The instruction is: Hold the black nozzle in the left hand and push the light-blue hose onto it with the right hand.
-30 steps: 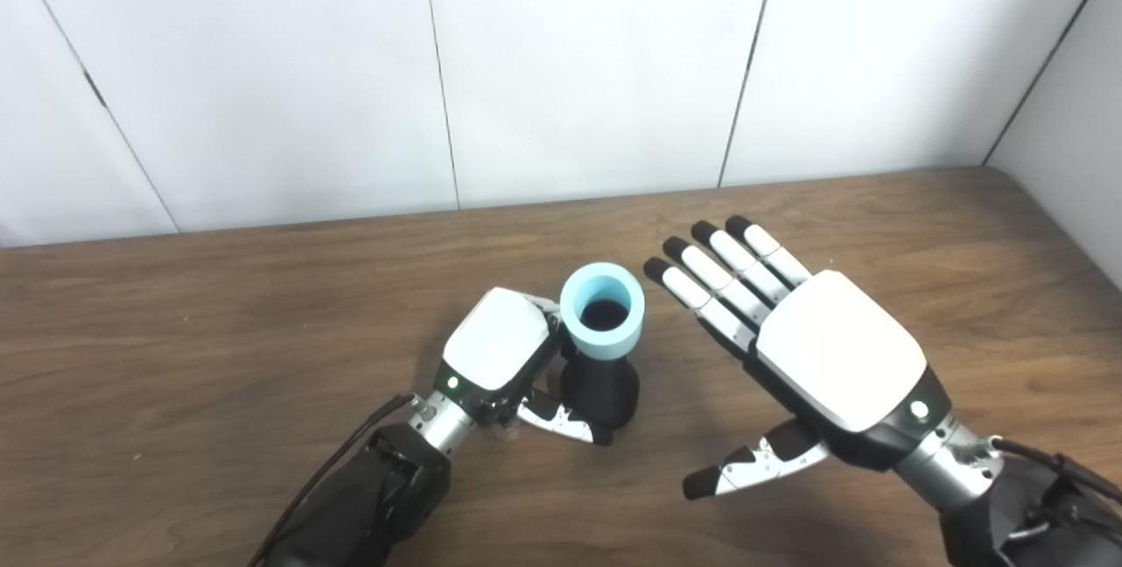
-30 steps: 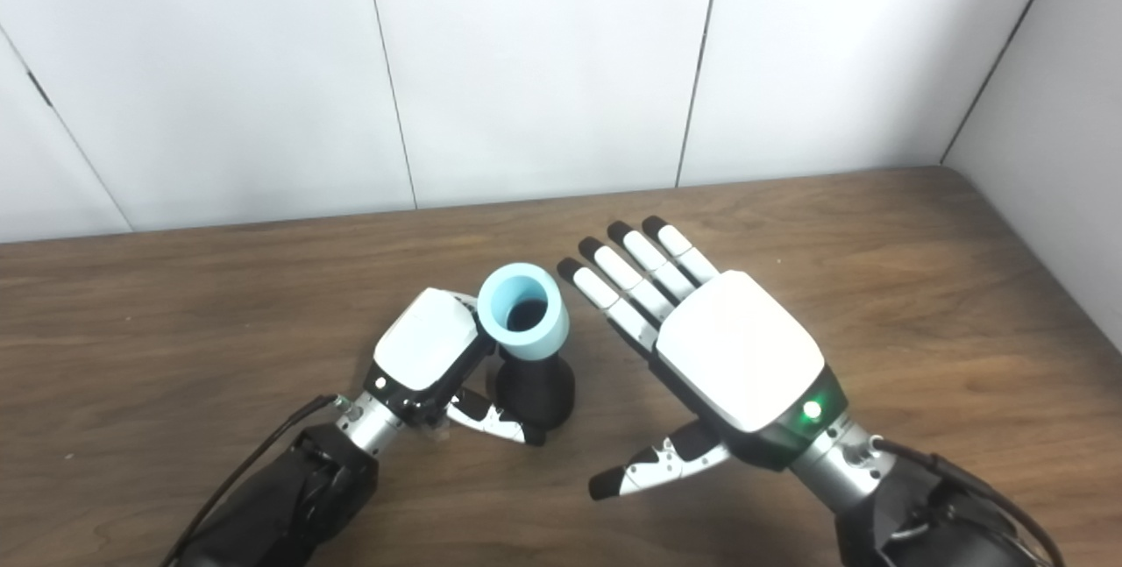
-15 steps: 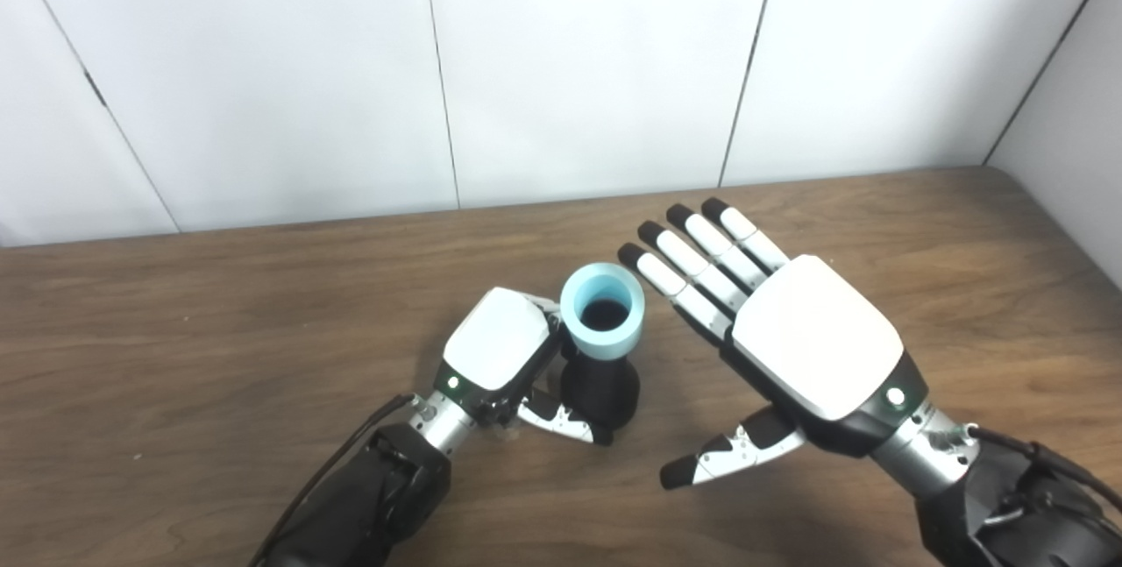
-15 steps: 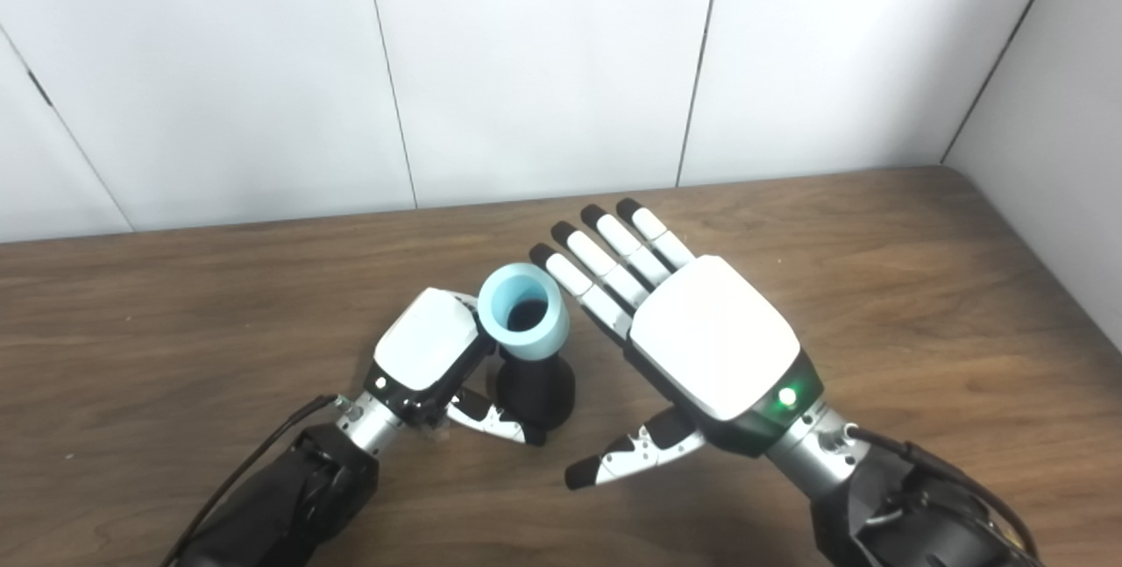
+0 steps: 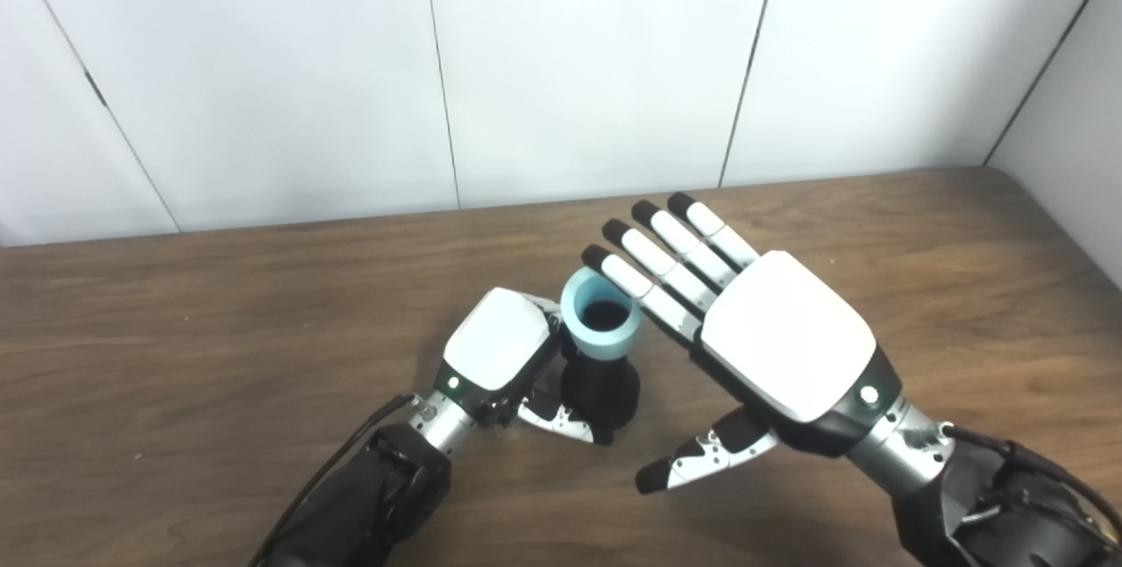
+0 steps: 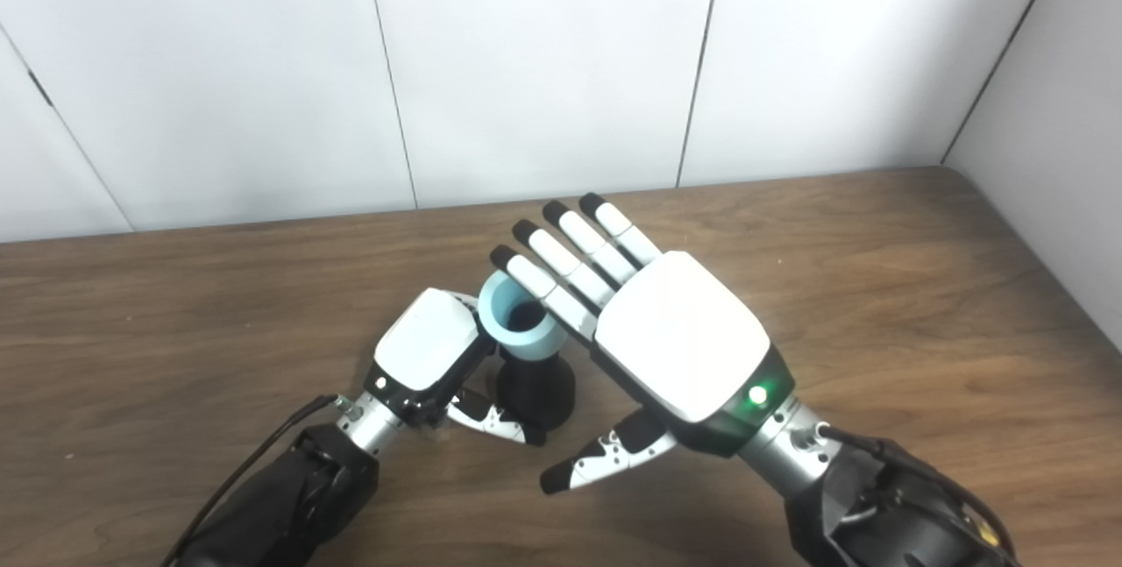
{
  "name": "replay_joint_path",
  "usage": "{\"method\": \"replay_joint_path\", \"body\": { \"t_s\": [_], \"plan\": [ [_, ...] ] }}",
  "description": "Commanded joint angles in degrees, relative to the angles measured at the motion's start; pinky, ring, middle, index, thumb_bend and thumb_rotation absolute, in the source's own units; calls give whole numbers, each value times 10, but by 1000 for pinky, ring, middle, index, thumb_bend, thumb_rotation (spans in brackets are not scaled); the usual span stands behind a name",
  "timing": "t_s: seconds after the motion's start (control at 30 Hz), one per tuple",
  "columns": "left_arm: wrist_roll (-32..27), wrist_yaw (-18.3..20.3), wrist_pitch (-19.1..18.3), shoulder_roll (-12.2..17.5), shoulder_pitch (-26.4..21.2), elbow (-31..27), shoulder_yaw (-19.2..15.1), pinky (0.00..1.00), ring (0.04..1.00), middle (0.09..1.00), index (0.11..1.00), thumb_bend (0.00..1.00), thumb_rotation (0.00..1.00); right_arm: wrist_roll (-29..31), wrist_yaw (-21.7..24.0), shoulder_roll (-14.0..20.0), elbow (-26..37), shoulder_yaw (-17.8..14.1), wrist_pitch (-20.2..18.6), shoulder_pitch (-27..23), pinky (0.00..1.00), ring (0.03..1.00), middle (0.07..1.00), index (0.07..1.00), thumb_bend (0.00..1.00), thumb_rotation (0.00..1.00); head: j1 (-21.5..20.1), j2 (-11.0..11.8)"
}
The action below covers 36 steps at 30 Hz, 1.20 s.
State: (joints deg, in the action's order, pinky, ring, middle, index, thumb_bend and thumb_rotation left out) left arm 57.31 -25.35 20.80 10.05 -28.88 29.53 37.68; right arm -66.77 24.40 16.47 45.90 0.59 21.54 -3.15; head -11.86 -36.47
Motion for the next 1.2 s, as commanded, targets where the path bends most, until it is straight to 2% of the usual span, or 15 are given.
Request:
{"method": "replay_joint_path", "body": {
  "t_s": [0.0, 0.17, 0.5, 0.63, 0.9, 1.17],
  "plan": [
    [8, 11, -2, -5, 138, 102, 52, 315, 356, 414, 527, 514, 0, 7, -8, -7, 37, 2, 7, -27, 1000, 1000, 1000, 958, 817, 862, 1, 0],
    [9, 15, -6, -5, 139, 99, 52, 329, 367, 417, 529, 514, 0, 3, -10, -7, 35, 8, 11, -26, 1000, 1000, 993, 938, 813, 865, 2, -1],
    [8, 7, -1, -7, 140, 102, 51, 313, 354, 412, 527, 514, 0, -5, 31, -8, 42, 16, 5, -25, 1000, 1000, 1000, 948, 821, 872, 2, -3],
    [9, 6, -3, -6, 140, 102, 52, 307, 346, 409, 525, 514, 0, -1, 56, -4, 37, 14, 0, -26, 1000, 1000, 1000, 953, 825, 845, 3, -2],
    [8, 12, -4, -4, 142, 94, 51, 318, 361, 415, 528, 514, 0, 3, 62, 2, 22, 8, 0, -23, 1000, 1000, 990, 946, 831, 821, 4, -4],
    [9, 14, -5, -3, 143, 90, 52, 330, 369, 419, 530, 514, 0, 7, 88, -4, 11, 5, -19, -16, 1000, 1000, 1000, 950, 832, 804, 5, -4]
  ]
}}
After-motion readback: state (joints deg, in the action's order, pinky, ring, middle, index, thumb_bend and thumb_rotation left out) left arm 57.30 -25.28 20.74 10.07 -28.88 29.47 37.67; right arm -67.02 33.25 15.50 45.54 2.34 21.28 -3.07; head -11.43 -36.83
